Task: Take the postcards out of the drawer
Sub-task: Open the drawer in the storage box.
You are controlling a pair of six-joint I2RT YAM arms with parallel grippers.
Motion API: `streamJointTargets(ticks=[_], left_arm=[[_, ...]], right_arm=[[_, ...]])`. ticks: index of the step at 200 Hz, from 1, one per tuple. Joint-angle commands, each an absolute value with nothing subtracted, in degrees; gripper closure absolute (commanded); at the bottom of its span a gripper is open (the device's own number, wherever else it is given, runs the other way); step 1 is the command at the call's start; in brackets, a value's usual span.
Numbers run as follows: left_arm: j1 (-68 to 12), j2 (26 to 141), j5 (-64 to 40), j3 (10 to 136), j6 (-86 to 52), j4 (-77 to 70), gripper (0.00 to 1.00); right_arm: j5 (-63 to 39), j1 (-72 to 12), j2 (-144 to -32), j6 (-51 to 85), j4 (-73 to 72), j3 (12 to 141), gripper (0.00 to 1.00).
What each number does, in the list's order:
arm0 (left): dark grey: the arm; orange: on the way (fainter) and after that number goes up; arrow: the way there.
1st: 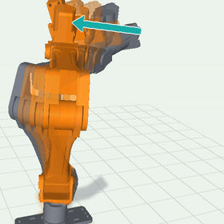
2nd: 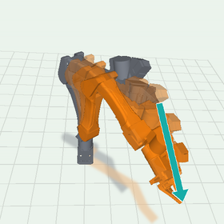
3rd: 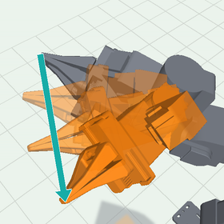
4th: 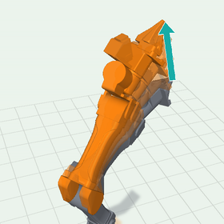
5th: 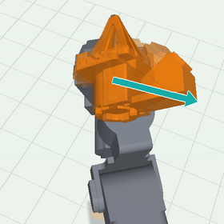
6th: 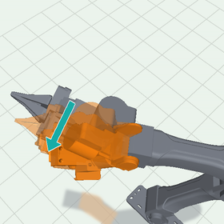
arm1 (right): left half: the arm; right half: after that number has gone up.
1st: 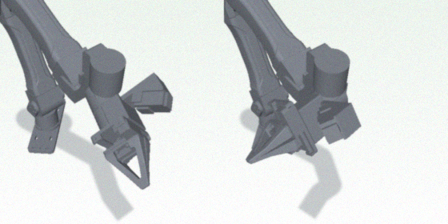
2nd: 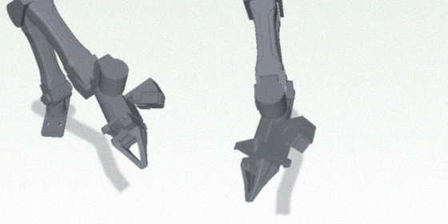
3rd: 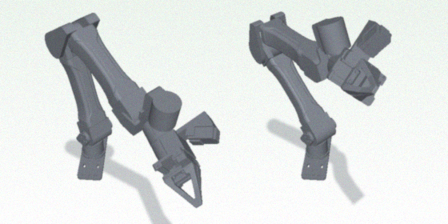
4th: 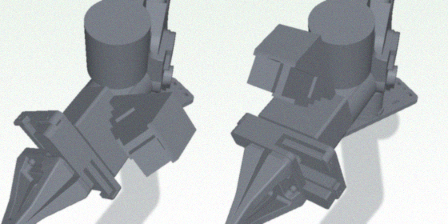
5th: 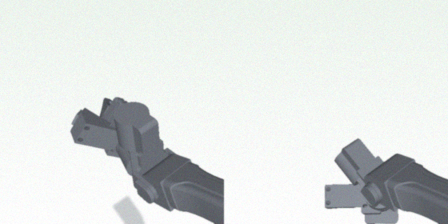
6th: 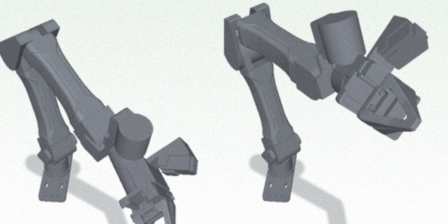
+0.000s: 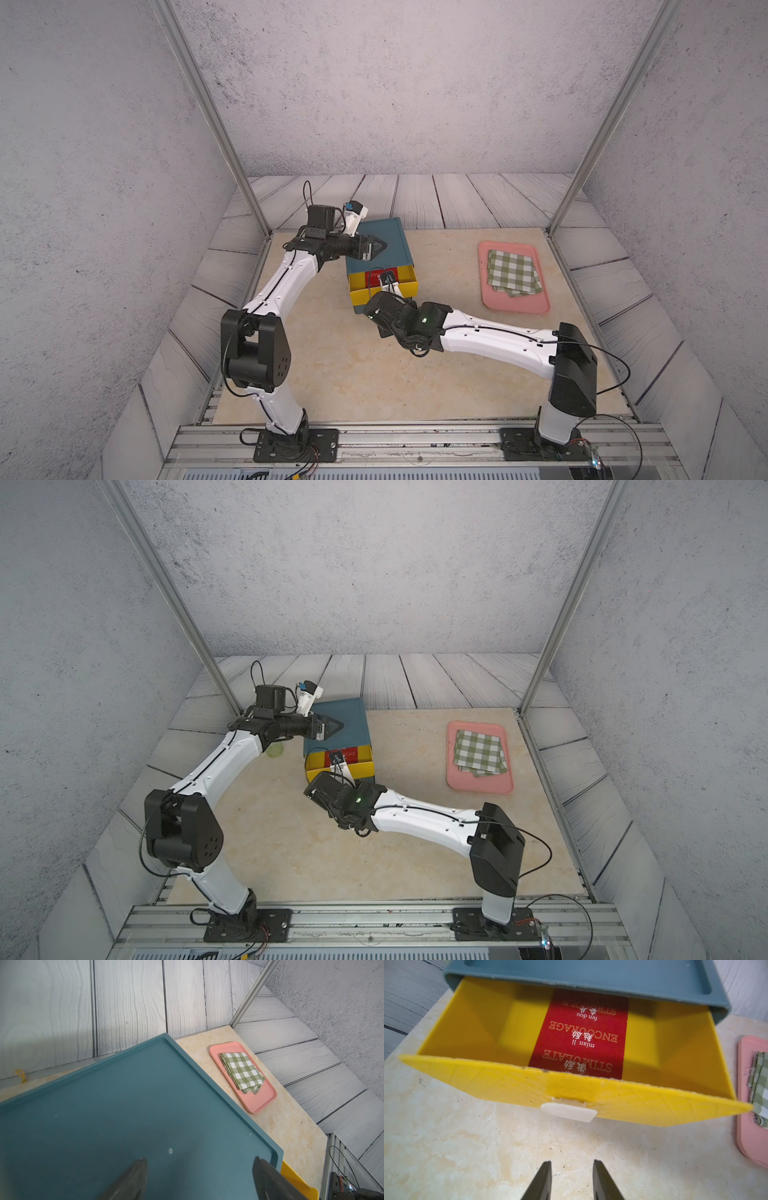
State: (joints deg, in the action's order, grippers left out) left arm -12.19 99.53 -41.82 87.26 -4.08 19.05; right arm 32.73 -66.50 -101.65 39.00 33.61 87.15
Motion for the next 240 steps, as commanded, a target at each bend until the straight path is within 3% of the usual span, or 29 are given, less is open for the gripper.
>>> streamJointTargets(ticks=[1, 86, 240], left_arm=[[-12.6, 102.0, -41.4, 86.5, -5.2, 23.8, 0.14], [-12.6, 101.9, -41.5, 86.6, -5.1, 24.1, 0.13], [-12.6, 101.7, -41.7, 86.2, -5.1, 24.0, 0.12]], right_arm=[[34.1, -66.8, -98.3, 39.7, 34.1, 86.5, 0.64], [32.4, -65.7, -101.9, 37.3, 33.5, 91.0, 0.48], [31.6, -64.4, -108.6, 38.7, 38.1, 97.7, 0.41]])
